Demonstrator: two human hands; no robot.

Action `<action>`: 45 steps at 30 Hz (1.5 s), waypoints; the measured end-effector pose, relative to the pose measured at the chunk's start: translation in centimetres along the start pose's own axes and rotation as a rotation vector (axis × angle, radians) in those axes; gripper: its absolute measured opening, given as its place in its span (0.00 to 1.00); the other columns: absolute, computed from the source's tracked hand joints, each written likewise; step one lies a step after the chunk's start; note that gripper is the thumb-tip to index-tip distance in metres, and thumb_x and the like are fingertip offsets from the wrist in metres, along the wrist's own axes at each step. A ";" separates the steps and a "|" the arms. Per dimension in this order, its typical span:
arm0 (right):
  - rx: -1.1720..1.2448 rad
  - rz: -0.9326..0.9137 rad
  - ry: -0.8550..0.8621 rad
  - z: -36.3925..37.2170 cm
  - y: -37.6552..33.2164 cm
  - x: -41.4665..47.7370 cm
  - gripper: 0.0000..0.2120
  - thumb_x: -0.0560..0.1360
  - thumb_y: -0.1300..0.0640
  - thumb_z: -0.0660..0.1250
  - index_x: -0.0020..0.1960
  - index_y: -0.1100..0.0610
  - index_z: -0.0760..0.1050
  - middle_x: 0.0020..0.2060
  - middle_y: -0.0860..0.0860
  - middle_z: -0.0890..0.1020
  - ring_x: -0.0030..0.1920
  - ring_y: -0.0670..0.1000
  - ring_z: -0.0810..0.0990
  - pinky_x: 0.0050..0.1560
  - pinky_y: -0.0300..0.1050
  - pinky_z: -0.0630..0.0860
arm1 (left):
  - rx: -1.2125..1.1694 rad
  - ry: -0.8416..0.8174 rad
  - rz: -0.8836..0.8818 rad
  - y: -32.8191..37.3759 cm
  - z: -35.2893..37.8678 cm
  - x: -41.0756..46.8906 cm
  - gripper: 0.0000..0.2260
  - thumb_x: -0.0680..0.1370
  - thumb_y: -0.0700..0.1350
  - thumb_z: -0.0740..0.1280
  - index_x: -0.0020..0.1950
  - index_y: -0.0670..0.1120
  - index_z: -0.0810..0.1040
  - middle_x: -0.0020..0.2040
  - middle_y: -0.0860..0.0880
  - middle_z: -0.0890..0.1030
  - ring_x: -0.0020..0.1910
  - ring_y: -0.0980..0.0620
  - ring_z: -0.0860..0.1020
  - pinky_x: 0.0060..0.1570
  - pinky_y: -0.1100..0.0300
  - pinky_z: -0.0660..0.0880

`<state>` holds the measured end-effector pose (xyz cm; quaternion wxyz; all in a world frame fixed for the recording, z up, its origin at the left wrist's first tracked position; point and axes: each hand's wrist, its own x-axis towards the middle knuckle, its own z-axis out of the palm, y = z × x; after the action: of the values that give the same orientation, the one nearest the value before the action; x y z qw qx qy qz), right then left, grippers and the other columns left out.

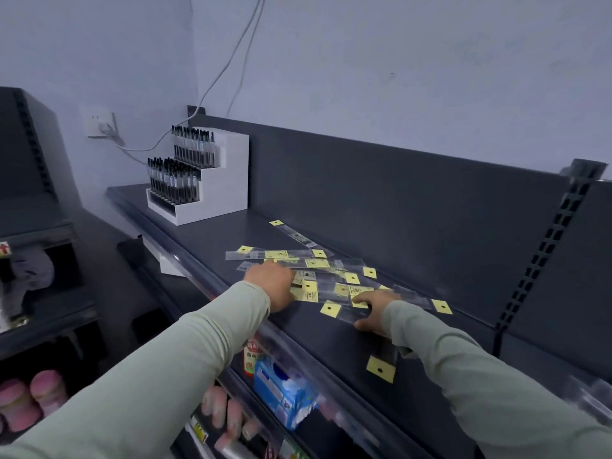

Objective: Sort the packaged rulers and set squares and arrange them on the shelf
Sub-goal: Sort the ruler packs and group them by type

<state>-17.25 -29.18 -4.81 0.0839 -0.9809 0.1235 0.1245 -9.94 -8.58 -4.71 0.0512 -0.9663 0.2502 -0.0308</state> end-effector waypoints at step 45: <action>-0.029 0.130 0.135 -3.3 -3.0 15.3 0.36 0.63 0.36 0.73 0.66 0.49 0.67 0.58 0.49 0.70 0.62 0.53 0.69 0.64 0.49 0.68 | -0.223 -0.041 0.291 -6.9 3.1 23.0 0.09 0.77 0.46 0.63 0.57 0.51 0.71 0.62 0.50 0.74 0.62 0.48 0.72 0.64 0.48 0.62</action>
<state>-1.32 -30.31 -5.36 0.0529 -0.9781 0.1906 0.0649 13.75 -13.51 -6.17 -0.0470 -0.9200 0.3884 0.0244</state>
